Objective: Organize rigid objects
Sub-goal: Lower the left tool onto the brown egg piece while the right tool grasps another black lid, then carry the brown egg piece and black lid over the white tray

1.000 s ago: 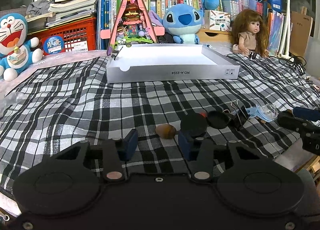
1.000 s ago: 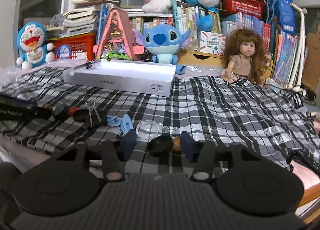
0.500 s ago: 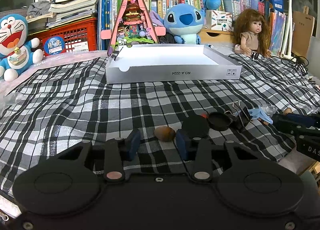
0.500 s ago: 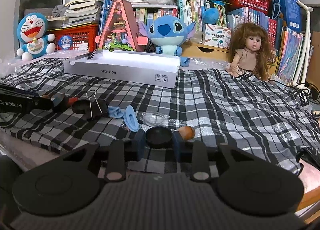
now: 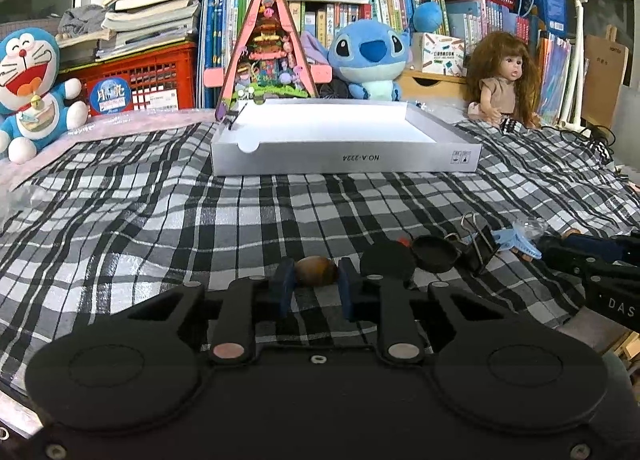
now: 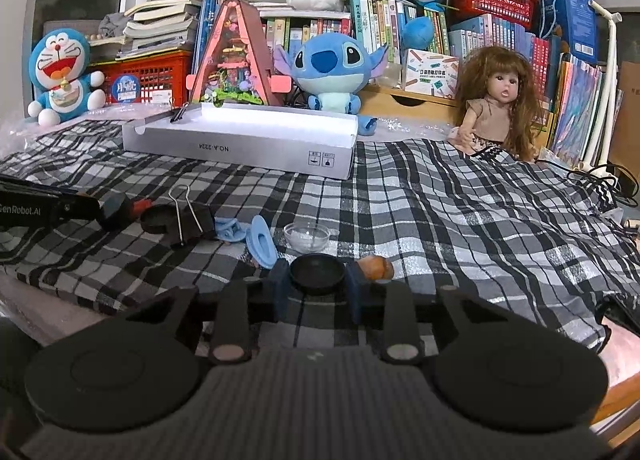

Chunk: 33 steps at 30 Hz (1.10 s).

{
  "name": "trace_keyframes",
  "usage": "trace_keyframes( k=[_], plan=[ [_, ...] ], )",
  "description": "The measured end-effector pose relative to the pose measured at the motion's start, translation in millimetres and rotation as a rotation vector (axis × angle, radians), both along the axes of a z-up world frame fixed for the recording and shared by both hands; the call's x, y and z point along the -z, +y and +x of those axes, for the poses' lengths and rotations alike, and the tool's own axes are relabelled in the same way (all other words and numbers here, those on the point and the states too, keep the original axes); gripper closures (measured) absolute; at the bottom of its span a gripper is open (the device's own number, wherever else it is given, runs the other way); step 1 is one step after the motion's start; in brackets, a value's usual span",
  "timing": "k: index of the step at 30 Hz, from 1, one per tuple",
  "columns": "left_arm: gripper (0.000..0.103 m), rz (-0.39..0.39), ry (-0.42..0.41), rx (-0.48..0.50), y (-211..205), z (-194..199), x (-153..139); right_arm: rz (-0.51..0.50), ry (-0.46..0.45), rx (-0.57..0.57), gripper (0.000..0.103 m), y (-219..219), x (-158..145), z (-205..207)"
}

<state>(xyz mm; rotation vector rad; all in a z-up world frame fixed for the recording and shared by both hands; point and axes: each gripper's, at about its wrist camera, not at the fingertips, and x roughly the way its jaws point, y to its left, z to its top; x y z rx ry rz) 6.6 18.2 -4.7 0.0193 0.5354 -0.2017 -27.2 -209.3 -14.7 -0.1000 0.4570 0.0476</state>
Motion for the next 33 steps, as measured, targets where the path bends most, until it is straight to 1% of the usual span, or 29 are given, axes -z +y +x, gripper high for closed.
trace_keyframes(
  k=[9, 20, 25, 29, 33],
  plan=[
    [0.081, -0.014, -0.010, -0.004, -1.7, 1.5, -14.7, 0.005, -0.029, -0.011, 0.068, 4.6, -14.6, 4.2],
    [0.081, -0.040, 0.021, -0.037, 3.4, 26.2, -27.7, 0.078, 0.010, 0.003, 0.068, 3.9, -25.2, 29.0],
    [0.081, -0.059, 0.022, -0.049, 4.9, 47.2, -40.2, 0.120, 0.037, 0.006, 0.068, 1.0, -35.5, 50.3],
    [0.081, -0.059, 0.011, -0.049, 3.6, 68.3, -52.8, 0.155, 0.057, 0.009, 0.068, -2.2, -47.4, 72.2],
    [0.081, -0.073, 0.050, -0.050, 4.0, 100.1, -63.4, 0.191, 0.093, 0.017, 0.068, -4.9, -59.6, 97.3]
  ],
)
